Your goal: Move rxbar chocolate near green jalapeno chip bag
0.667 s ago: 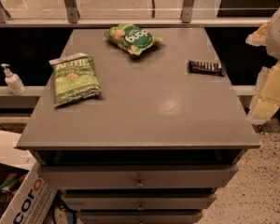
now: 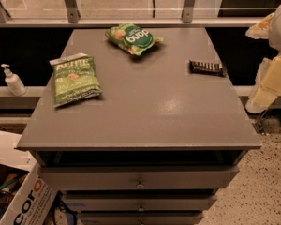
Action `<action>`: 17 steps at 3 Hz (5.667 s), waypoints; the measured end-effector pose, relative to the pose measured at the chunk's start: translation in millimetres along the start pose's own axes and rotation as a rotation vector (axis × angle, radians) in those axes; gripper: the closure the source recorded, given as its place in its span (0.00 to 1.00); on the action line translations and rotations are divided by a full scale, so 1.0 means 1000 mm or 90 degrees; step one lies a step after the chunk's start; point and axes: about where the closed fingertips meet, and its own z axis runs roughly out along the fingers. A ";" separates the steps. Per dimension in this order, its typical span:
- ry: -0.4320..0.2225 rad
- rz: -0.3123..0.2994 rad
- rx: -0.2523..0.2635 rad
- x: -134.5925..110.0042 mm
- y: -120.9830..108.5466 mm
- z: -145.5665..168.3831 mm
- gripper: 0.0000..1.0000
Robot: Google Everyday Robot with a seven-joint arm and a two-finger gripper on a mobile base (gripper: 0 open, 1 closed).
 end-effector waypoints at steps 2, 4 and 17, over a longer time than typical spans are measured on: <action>-0.073 0.030 -0.002 0.015 -0.074 0.045 0.00; -0.084 0.096 0.046 0.038 -0.118 0.082 0.00; -0.355 0.318 0.018 0.041 -0.169 0.212 1.00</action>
Offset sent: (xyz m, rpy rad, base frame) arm 0.1306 -0.0420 -0.0449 0.1538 -0.0339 -0.0263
